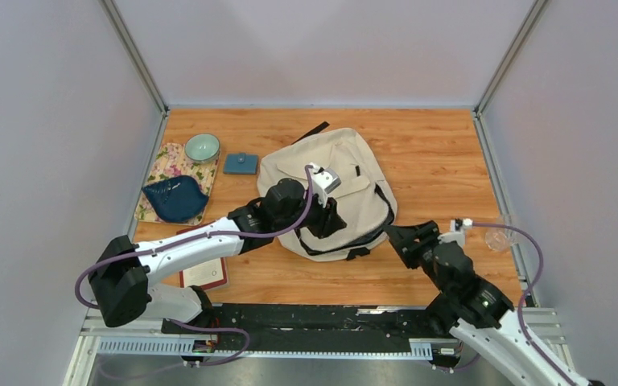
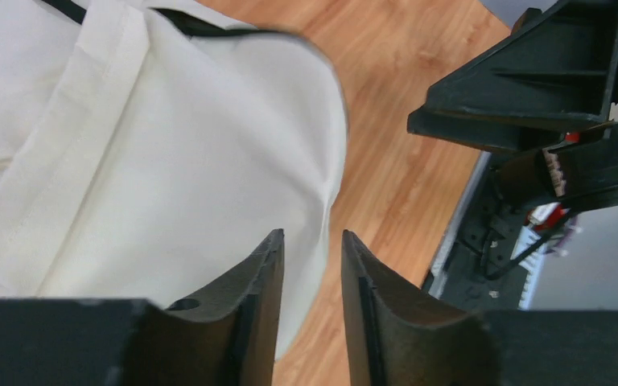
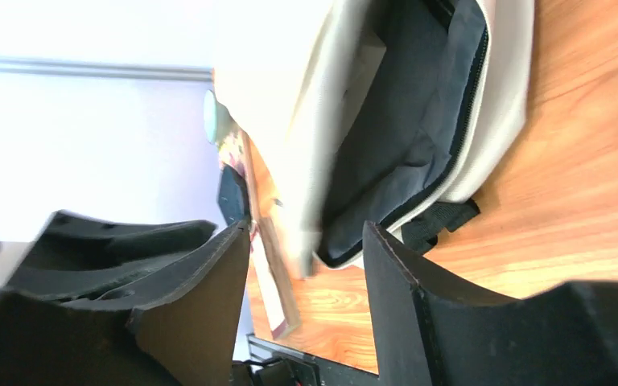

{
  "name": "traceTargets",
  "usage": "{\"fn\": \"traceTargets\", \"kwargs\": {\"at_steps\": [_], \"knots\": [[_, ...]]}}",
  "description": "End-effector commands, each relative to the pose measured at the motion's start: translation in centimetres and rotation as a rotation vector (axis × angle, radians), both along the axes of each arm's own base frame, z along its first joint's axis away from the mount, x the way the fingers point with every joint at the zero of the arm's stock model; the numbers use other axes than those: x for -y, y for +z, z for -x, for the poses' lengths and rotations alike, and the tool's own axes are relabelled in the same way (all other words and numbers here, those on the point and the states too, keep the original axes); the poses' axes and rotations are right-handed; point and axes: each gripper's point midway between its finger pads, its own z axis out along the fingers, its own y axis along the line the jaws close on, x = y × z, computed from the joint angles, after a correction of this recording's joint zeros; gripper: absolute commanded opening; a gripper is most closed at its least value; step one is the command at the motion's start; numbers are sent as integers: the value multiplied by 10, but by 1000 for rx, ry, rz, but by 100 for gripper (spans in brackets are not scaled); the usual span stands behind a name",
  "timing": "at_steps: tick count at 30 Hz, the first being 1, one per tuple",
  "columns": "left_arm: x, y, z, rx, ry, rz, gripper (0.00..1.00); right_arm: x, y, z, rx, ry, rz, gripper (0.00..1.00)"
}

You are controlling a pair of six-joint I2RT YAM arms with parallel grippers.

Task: Pack the student bag
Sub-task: Place the book in the student bag.

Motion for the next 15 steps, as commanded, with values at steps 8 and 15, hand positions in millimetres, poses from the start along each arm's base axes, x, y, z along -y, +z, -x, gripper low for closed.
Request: {"fn": "traceTargets", "kwargs": {"at_steps": [8, 15], "knots": [[-10, 1, 25, -59, -39, 29, 66, 52, 15, 27, 3, -68, 159, 59], [-115, -19, -13, 63, 396, -171, 91, -15, 29, 9, 65, 194, 182, 60]]}}
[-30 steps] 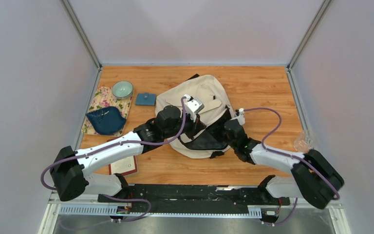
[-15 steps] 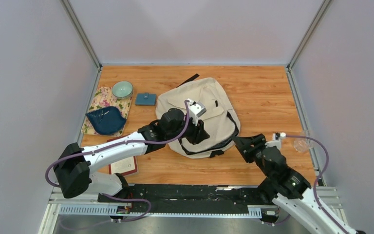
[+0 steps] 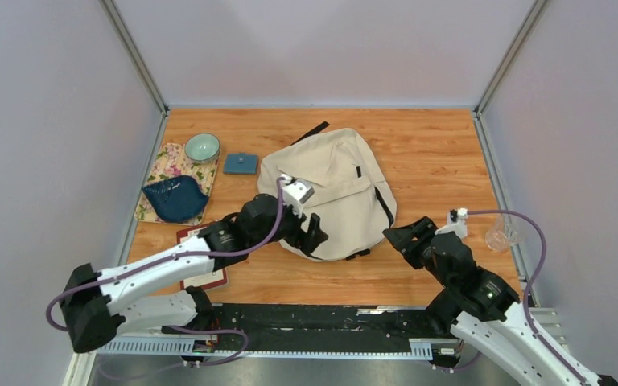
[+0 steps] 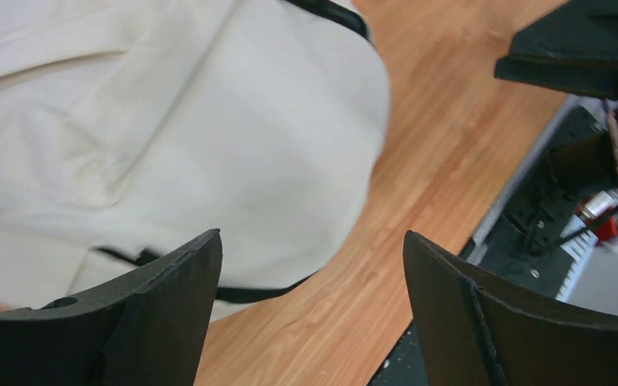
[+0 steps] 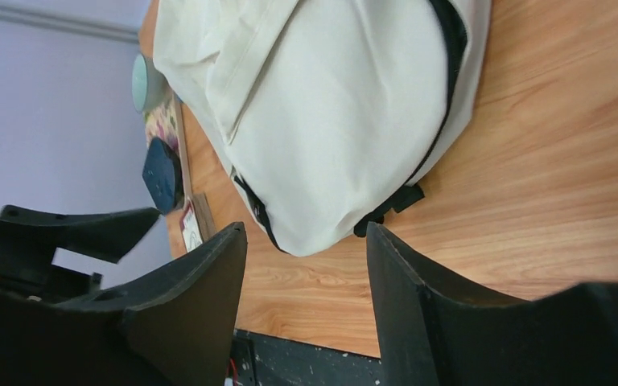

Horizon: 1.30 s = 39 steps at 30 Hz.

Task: Pack the student bag
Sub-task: Place the book in the student bag, then pick up the book from the center of the board.

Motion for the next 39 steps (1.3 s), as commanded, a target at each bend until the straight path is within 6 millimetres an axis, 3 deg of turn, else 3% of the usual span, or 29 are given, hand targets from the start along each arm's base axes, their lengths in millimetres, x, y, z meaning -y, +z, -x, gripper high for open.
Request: {"fn": "traceTargets", "kwargs": {"at_steps": [1, 3, 4, 7, 11, 12, 14, 17, 20, 25, 29, 39], "knots": [[-86, -15, -31, 57, 355, -149, 93, -51, 30, -10, 95, 216, -27, 59], [-131, -30, -41, 19, 505, -165, 96, -67, 23, -13, 73, 278, -13, 60], [-150, -41, -38, -29, 569, -181, 97, -78, 31, -12, 92, 325, -35, 60], [-203, -58, -38, -68, 742, -204, 97, -99, 29, -10, 87, 410, -3, 61], [-249, -67, -35, -104, 898, -220, 97, -129, 46, -7, 127, 520, 22, 64], [-266, -70, -37, -127, 969, -219, 97, -138, 39, -9, 114, 548, 52, 65], [-280, -77, -36, -180, 1017, -231, 97, -154, 43, -4, 123, 604, 65, 66], [-336, -87, -28, -257, 1274, -273, 97, -179, 40, 0, 114, 671, 102, 67], [-361, -94, -28, -301, 1395, -221, 97, -202, 37, 14, 98, 765, 80, 67], [-387, -111, -22, -392, 1503, -191, 97, -222, 30, 30, 73, 845, 44, 67], [-401, -117, -14, -390, 1551, -235, 98, -224, 28, 32, 75, 865, 65, 67], [-388, -150, -8, -490, 1512, -175, 99, -248, 26, 24, 72, 928, 109, 69]]}}
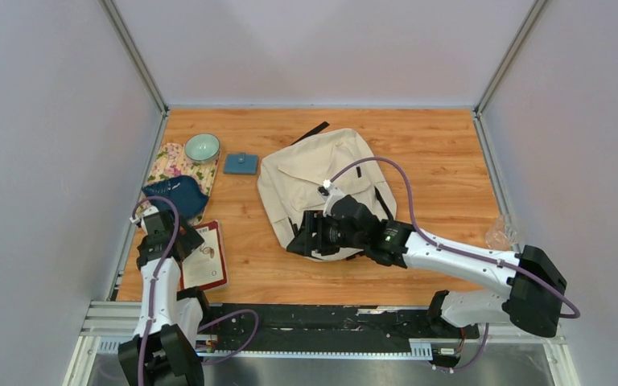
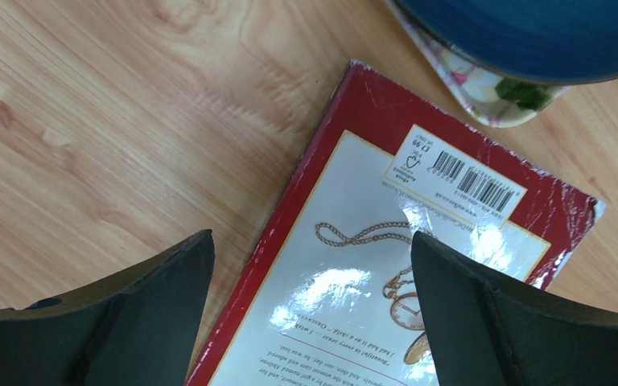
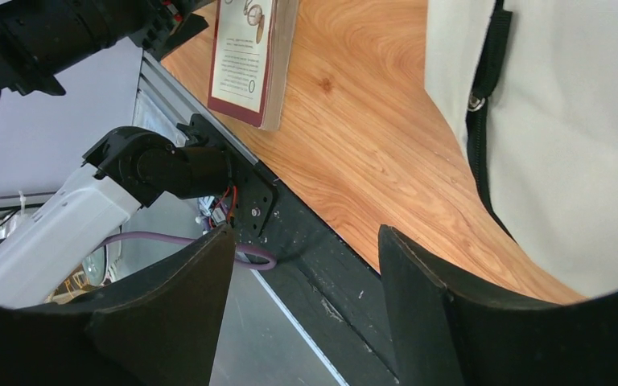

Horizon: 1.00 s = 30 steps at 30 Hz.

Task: Pack the student bag
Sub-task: Pick up the book from the center of the board.

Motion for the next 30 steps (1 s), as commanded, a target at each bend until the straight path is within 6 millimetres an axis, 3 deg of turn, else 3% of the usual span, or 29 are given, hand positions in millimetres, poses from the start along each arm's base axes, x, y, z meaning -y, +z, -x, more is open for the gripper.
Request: {"fn": "traceTargets", "kwargs": {"at_steps": [1, 8, 10, 11, 19, 20, 22, 30], "knots": [[15, -14, -6, 27, -40, 104, 99, -23, 21, -1, 36, 70, -57, 69], [44, -20, -8, 62, -115, 248, 97, -38, 2, -9, 8, 77, -4, 69], [57, -24, -4, 73, -125, 310, 97, -46, 6, -14, 10, 81, -1, 69], [61, -21, -8, 93, -142, 326, 96, -51, -6, -16, -4, 87, 24, 69], [98, -2, -15, 201, -236, 505, 90, -97, -35, -28, -83, 136, 60, 67], [101, -2, -15, 210, -244, 522, 89, -101, -47, -28, -105, 138, 75, 67], [112, 0, -13, 231, -262, 576, 87, -112, -48, -26, -118, 140, 66, 65], [128, 6, -12, 271, -309, 659, 80, -121, -97, -29, -165, 101, 179, 65]]}}
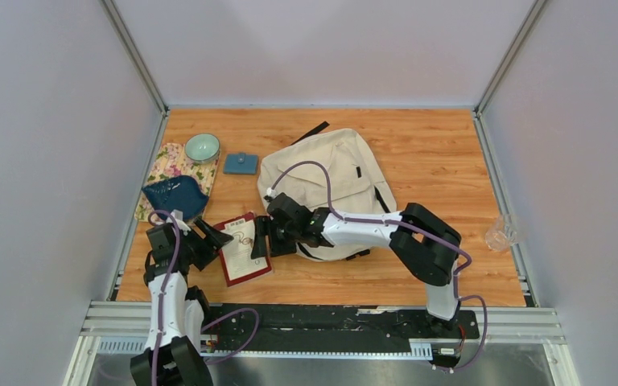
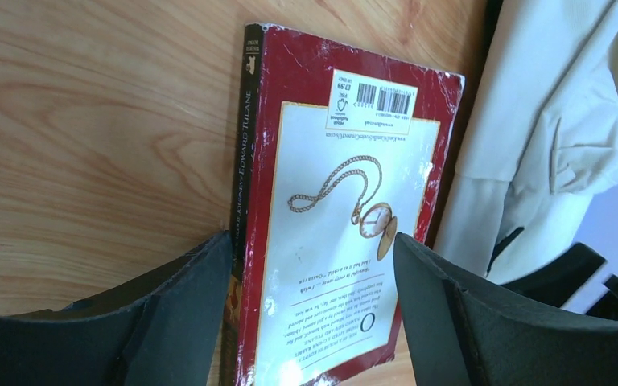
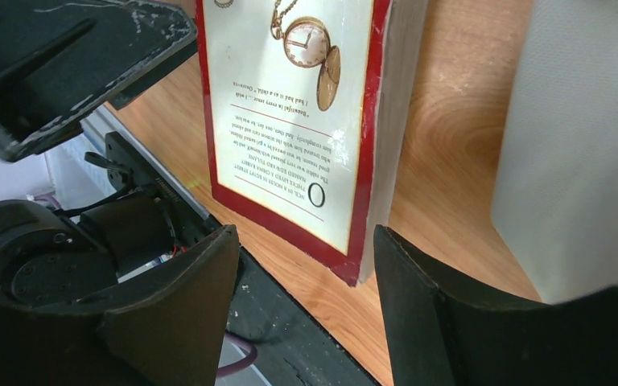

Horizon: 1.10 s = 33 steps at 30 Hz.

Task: Pack the student bag
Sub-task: Pick up the book from the center of the board.

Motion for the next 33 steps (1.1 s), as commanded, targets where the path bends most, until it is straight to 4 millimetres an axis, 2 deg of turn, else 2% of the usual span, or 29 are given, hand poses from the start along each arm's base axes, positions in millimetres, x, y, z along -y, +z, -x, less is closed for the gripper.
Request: {"fn": "traceTargets", "kwargs": {"at_steps": [1, 2, 7, 10, 17, 19, 28, 31, 33], "knots": [[16, 7, 4, 11, -41, 92, 80, -18, -2, -2, -9, -14, -18, 65], [17, 7, 4, 14, -44, 94, 79, -18, -13, 0, -24, -14, 0, 65], [21, 6, 6, 21, -59, 117, 76, -24, -18, 4, -26, -1, -4, 61], [25, 7, 7, 30, -72, 132, 75, -28, -1, 5, -8, 8, -47, 61], [31, 11, 8, 47, -91, 167, 70, -37, 15, 4, -11, 5, -102, 56], [31, 11, 8, 52, -93, 169, 68, -40, 19, 2, -15, -10, -116, 48], [32, 10, 8, 54, -94, 174, 65, -40, 40, -3, -1, -62, -172, 35], [33, 10, 8, 54, -95, 178, 64, -39, 42, -7, 13, -77, -178, 27], [33, 11, 8, 58, -97, 178, 64, -41, 40, -7, 7, -73, -180, 26]]}}
